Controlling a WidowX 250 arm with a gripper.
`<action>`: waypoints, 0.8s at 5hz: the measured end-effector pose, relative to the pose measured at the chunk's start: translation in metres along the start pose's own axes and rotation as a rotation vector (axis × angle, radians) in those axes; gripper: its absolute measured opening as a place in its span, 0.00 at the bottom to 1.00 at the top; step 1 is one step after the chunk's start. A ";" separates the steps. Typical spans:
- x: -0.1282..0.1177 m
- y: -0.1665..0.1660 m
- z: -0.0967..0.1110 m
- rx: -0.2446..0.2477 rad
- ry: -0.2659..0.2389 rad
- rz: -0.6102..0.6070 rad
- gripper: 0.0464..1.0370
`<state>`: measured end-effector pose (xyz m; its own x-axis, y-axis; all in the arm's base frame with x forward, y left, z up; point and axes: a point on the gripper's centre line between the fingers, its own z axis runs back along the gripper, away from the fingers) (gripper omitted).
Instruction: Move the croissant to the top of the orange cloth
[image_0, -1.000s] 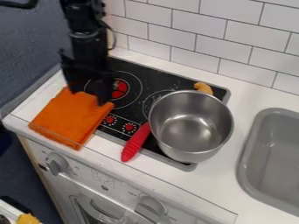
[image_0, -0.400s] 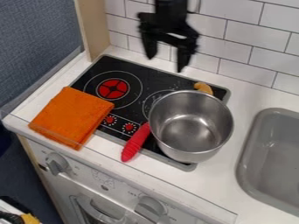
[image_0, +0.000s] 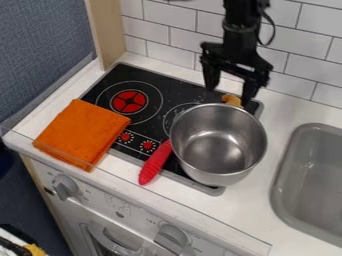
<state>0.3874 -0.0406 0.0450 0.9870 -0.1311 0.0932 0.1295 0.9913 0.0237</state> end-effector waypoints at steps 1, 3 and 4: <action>0.005 -0.005 -0.012 -0.025 -0.002 0.022 0.96; 0.008 -0.008 -0.034 -0.028 0.038 0.015 0.91; 0.011 -0.008 -0.036 -0.023 0.037 0.007 0.65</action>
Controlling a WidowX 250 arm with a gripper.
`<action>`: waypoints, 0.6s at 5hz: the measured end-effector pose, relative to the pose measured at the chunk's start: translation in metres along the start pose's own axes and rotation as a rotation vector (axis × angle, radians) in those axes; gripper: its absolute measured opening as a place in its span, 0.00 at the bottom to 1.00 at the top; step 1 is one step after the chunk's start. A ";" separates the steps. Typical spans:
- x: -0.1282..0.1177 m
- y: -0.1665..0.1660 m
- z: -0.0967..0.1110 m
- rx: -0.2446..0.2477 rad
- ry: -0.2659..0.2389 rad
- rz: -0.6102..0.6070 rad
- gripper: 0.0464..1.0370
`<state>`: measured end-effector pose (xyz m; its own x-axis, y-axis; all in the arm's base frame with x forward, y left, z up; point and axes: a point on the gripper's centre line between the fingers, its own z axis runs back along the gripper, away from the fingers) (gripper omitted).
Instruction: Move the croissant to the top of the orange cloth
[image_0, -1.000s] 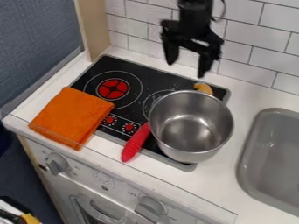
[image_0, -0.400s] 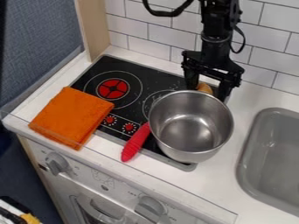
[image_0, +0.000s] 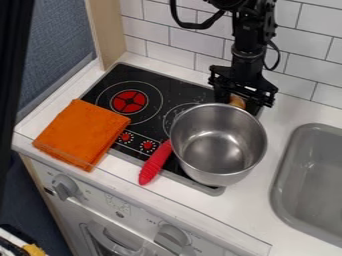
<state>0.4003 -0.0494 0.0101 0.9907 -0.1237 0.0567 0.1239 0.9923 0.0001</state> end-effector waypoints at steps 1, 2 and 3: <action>-0.002 0.000 0.000 -0.009 0.012 -0.014 0.61; -0.002 0.006 0.005 -0.034 0.006 -0.013 0.61; 0.014 0.043 0.051 -0.036 -0.149 0.092 0.61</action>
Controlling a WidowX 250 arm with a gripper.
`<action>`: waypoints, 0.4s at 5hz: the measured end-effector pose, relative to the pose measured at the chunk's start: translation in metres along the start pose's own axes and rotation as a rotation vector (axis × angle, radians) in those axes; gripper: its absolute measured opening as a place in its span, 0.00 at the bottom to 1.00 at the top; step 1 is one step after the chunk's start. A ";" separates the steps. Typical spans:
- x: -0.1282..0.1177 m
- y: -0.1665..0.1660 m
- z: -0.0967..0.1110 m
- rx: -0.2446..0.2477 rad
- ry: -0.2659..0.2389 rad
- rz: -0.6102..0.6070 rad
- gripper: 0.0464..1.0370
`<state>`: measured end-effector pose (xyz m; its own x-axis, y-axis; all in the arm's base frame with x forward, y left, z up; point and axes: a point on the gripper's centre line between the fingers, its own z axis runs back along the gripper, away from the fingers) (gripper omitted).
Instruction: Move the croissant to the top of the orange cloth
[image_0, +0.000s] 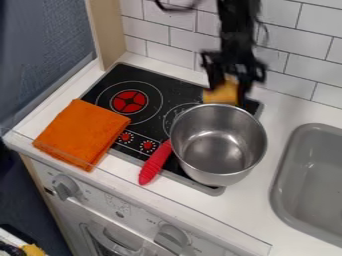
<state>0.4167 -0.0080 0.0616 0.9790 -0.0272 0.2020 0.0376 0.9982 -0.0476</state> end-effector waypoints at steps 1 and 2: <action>0.012 0.041 0.037 -0.001 -0.109 0.094 0.61; -0.021 0.070 0.064 -0.009 -0.122 0.119 0.61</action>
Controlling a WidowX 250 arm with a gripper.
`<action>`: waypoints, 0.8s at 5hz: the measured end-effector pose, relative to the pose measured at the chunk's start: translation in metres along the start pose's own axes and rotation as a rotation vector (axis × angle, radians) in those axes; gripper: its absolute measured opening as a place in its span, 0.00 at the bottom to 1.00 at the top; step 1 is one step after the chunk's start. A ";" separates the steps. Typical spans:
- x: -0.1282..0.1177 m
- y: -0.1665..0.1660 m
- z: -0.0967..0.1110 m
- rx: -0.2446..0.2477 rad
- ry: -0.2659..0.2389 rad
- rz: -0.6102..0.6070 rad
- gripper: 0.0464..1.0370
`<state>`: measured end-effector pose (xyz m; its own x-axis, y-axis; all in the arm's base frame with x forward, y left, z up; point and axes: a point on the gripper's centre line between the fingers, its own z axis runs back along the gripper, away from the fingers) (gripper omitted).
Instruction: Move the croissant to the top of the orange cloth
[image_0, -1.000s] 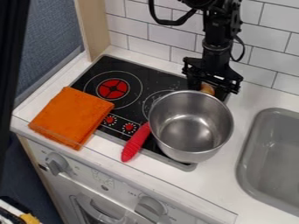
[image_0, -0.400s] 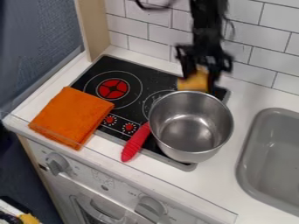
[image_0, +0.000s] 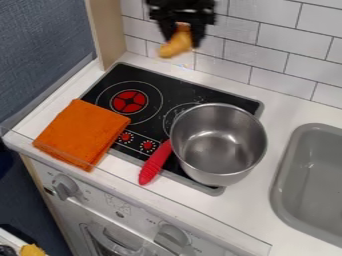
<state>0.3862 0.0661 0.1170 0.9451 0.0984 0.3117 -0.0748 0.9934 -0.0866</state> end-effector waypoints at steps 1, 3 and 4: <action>-0.049 0.028 0.004 0.014 0.061 -0.009 0.61; -0.124 0.064 0.003 0.052 0.170 -0.032 0.61; -0.126 0.074 0.002 0.104 0.189 -0.084 0.61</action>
<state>0.2605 0.1277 0.0732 0.9914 0.0118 0.1304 -0.0163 0.9993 0.0334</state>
